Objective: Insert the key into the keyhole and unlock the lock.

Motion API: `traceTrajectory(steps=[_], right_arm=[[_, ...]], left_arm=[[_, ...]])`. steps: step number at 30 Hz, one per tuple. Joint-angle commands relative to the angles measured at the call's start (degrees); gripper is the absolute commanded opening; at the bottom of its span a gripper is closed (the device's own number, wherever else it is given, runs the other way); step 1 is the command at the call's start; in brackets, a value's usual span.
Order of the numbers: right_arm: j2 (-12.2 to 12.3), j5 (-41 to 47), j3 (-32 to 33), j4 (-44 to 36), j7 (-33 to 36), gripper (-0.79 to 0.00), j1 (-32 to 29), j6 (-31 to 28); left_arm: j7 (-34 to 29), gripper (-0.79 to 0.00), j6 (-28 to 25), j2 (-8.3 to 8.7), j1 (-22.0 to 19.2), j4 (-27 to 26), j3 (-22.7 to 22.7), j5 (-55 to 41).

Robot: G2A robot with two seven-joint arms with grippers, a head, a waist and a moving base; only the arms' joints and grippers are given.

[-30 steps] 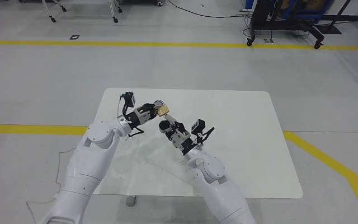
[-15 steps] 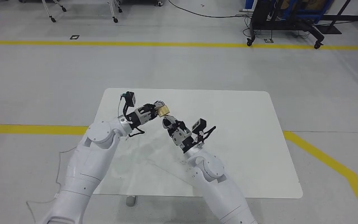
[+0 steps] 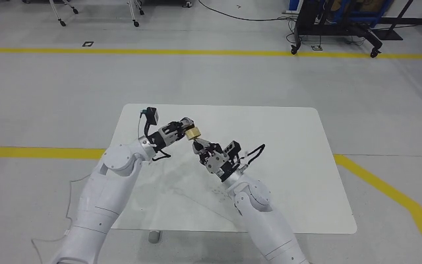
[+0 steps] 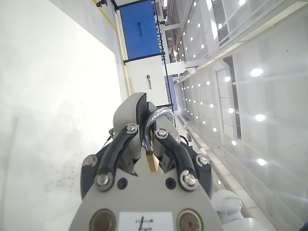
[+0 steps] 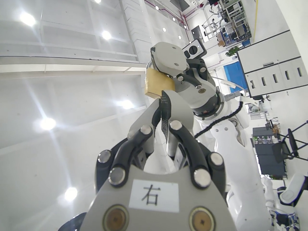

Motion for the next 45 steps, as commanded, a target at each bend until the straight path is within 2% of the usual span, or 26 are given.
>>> traceTrajectory(steps=[1,2,7,13,15,18,24,26,28,29,30,31,32,39,45], right_arm=[[0.15,-1.4,-0.02,-0.6,-0.5,-0.028,-0.41,-1.18],[0.25,-2.23,0.06,-1.13,-0.84,0.0,-0.8,-2.0],[0.99,-12.69,1.52,-5.71,-7.47,0.0,-4.4,-9.92],[2.2,-26.28,6.31,-17.77,-18.17,0.0,-12.08,-14.3],[2.42,-34.8,7.57,-21.92,-24.94,0.0,-14.74,-15.13],[2.5,-40.8,6.91,-28.35,-30.02,0.0,-18.52,-15.2],[2.5,-40.8,6.91,-28.35,-30.02,0.0,-18.52,-15.2],[2.5,-40.8,6.91,-28.35,-30.02,0.0,-18.52,-15.2],[2.5,-40.8,6.91,-28.35,-30.02,0.0,-18.52,-15.2],[2.5,-40.8,6.91,-28.35,-30.02,0.0,-18.52,-15.2],[2.5,-40.8,6.91,-28.35,-30.02,0.0,-18.52,-15.2],[2.5,-40.8,6.91,-28.35,-30.02,0.0,-18.52,-15.2],[2.5,-40.8,6.91,-28.35,-30.02,0.0,-18.52,-15.2],[2.5,-40.8,6.91,-28.35,-30.02,0.0,-18.52,-15.2],[2.5,-39.48,7.68,-27.47,-32.05,0.0,-17.41,-17.23]], left_arm=[[0.17,-0.785,0.25,0.02,0.1,-0.16,-0.04,0.16],[0.25,-0.785,0.4,0.05,0.11,-0.26,-0.04,0.56],[2.48,-0.785,3.22,0.33,0.05,-1.92,1.01,7.77],[3.53,-0.785,8.78,0.61,-0.23,-5.84,5.08,21.92],[1.55,-0.785,10.89,0.59,-0.77,-6.54,7.12,25.81],[-3.8,-0.785,12.74,0.48,-2.57,-5.98,10.59,30.92],[-13.4,-0.785,14.56,-0.32,-7.2,-3.15,18.81,41.68],[-13.51,-0.785,14.6,-0.74,-8.4,-2.48,20.69,43.97],[-15.75,-0.502,13.77,-1.2,-8.97,-1.44,21.8,42.17],[-16.51,-0.4,13.36,-1.36,-9.53,-0.86,22.06,41.69],[-16.88,-0.348,13.15,-1.47,-10.02,-0.24,22.49,42.21],[-16.94,-0.154,13.25,-1.6,-10.39,0.31,22.88,42.66],[-17.03,-0.006,13.39,-1.73,-10.67,0.72,23.24,42.95],[-16.25,0.0,13.21,-2.23,-11.75,2.26,23.86,43.42],[-12.47,0.0,10.12,-1.63,-10.81,1.23,20.37,41.47]])
